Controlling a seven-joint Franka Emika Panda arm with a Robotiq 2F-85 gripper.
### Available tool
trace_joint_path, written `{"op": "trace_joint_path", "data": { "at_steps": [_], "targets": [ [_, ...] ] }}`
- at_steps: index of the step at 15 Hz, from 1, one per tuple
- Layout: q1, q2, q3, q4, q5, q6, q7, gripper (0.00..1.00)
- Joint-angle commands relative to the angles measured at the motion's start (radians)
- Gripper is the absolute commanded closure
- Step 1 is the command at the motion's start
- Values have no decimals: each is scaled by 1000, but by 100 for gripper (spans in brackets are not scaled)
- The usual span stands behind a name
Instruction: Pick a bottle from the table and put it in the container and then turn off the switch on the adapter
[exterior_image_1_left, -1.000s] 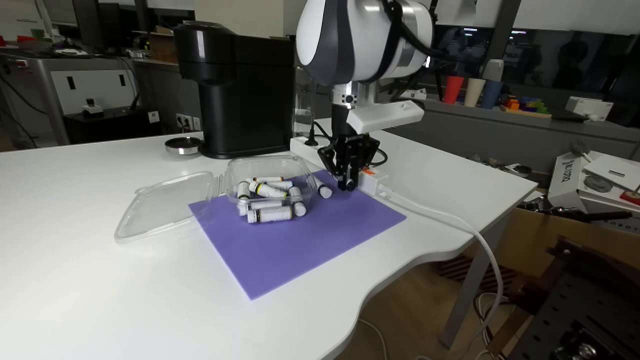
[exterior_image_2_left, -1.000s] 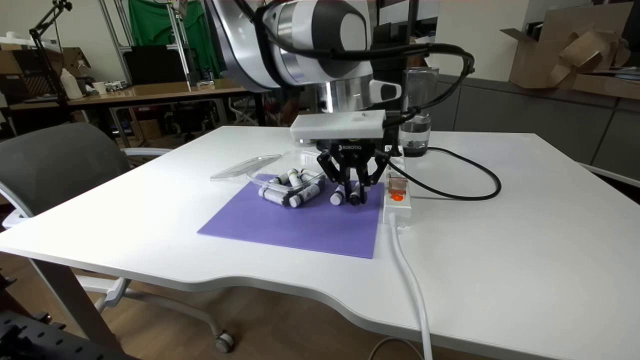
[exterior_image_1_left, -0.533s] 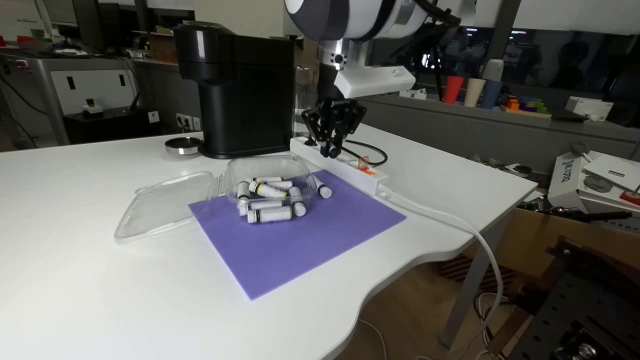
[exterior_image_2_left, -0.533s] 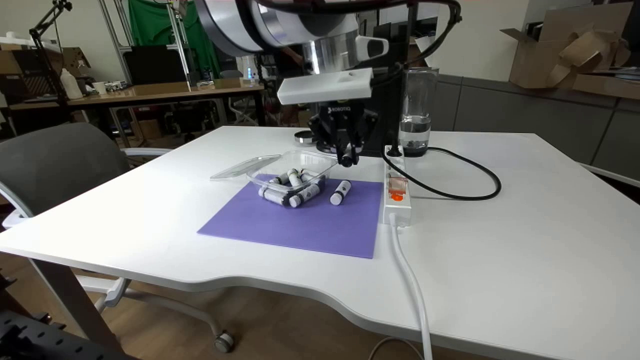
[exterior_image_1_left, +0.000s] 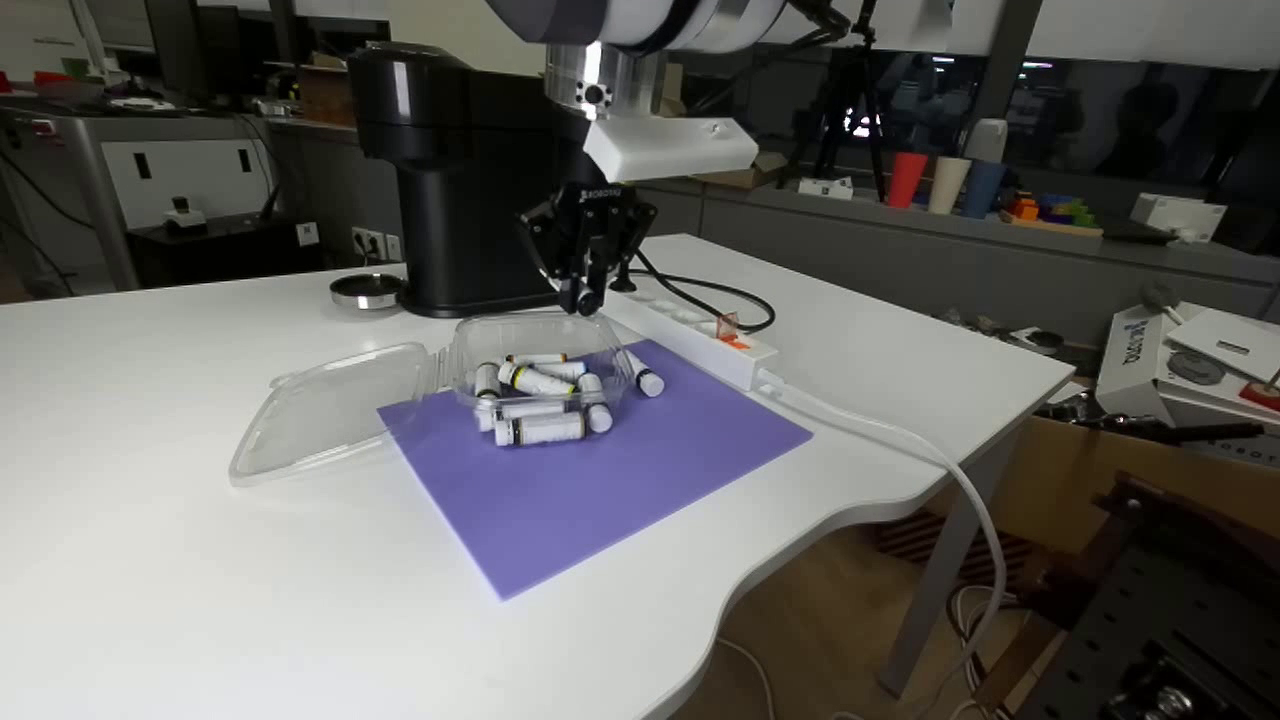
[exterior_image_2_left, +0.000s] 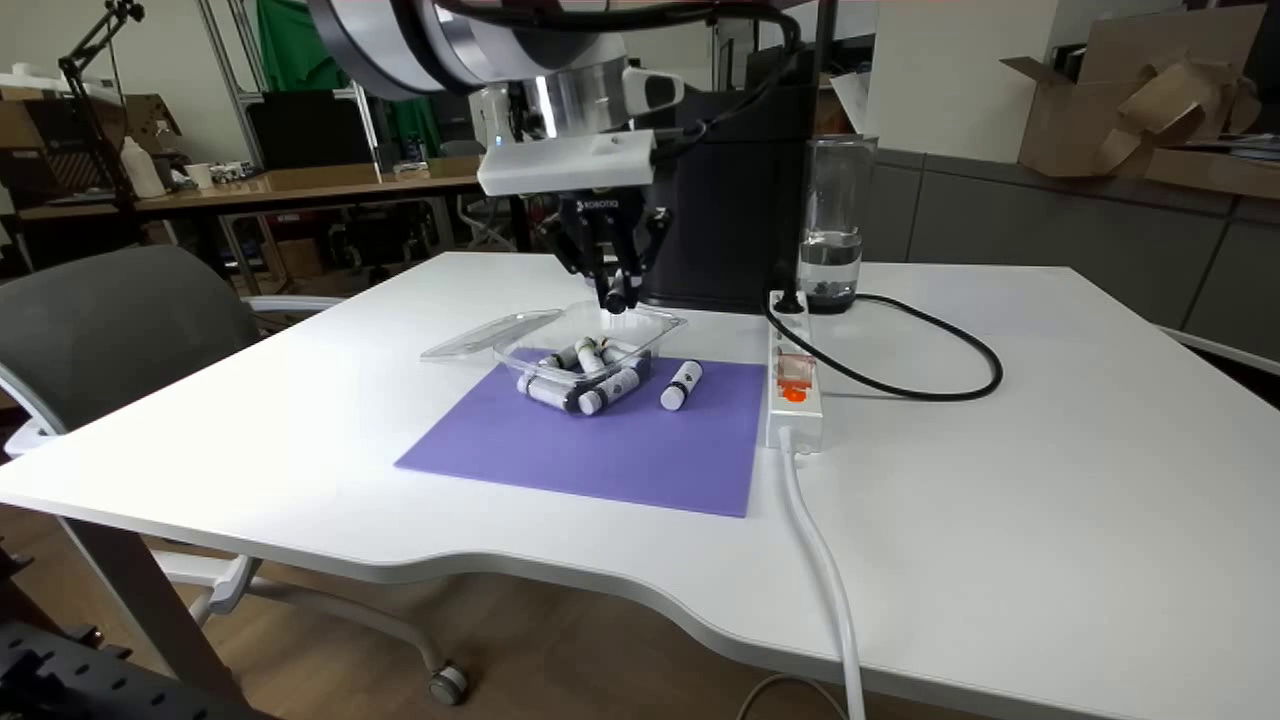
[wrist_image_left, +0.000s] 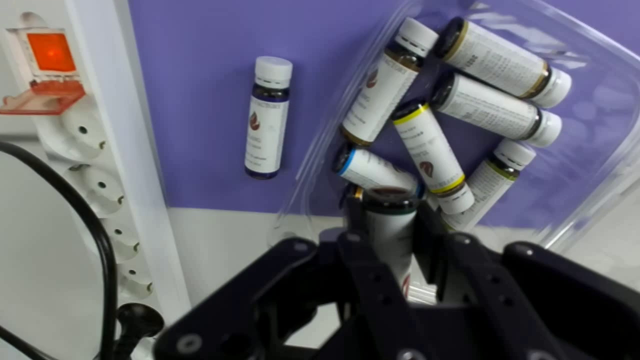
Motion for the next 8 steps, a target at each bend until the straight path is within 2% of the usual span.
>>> {"op": "trace_joint_path", "data": {
  "at_steps": [1, 8],
  "targets": [
    [9, 22, 25, 3, 18, 23, -9, 93],
    [21, 114, 32, 37, 18, -10, -3, 93]
  ]
}}
